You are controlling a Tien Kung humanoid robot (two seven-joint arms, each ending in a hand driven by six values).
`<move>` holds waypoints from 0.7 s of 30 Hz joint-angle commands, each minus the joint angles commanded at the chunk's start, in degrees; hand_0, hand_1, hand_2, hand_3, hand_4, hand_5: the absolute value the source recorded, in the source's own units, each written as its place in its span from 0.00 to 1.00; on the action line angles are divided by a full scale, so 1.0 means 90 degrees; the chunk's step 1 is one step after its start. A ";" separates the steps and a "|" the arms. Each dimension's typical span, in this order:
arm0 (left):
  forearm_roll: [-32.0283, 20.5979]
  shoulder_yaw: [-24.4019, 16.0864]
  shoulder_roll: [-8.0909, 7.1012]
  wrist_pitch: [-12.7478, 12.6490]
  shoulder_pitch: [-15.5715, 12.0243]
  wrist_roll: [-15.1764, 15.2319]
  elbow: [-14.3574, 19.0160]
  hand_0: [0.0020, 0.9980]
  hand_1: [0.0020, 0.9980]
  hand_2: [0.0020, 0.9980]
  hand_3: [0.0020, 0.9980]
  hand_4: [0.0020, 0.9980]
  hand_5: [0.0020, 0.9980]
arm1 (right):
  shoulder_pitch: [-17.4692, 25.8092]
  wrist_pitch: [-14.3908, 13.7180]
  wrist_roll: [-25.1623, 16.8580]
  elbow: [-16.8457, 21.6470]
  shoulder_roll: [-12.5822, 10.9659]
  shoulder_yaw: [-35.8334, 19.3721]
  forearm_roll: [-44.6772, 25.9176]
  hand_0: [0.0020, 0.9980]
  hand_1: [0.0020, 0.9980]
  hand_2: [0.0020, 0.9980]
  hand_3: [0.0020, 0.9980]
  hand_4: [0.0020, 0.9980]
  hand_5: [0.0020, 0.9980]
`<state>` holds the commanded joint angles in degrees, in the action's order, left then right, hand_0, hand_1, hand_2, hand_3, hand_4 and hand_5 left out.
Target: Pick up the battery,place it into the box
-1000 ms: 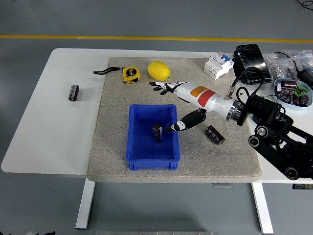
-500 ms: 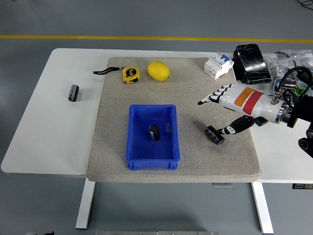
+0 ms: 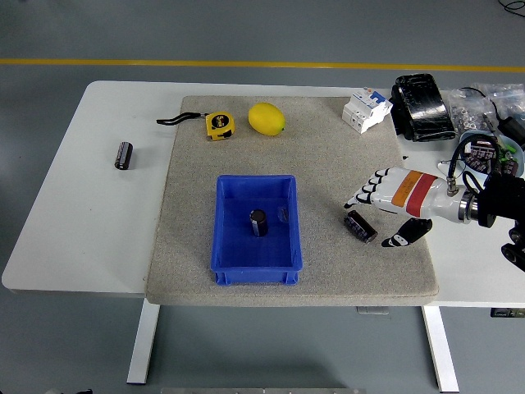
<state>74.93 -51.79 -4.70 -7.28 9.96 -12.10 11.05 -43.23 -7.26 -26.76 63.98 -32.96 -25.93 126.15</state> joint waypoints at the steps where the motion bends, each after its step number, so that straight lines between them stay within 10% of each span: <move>1: 0.0025 -0.0013 0.0002 0.0007 0.0004 -0.0007 0.0003 0.48 0.49 0.51 0.66 0.63 0.76 | -0.0030 -0.0013 0.0001 -0.0028 0.0019 0.0057 0.0017 0.82 0.79 0.85 0.91 0.96 0.22; 21: 0.0073 0.0038 0.0014 0.0094 0.0095 -0.0073 0.0050 0.48 0.49 0.51 0.66 0.63 0.76 | -0.0315 -0.0198 -0.0005 -0.0807 0.0453 0.0444 0.0157 0.82 0.79 0.85 0.91 0.96 0.20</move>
<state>75.58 -51.45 -4.58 -6.44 10.82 -12.75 11.50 -46.07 -9.04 -26.80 56.71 -28.88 -21.93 127.57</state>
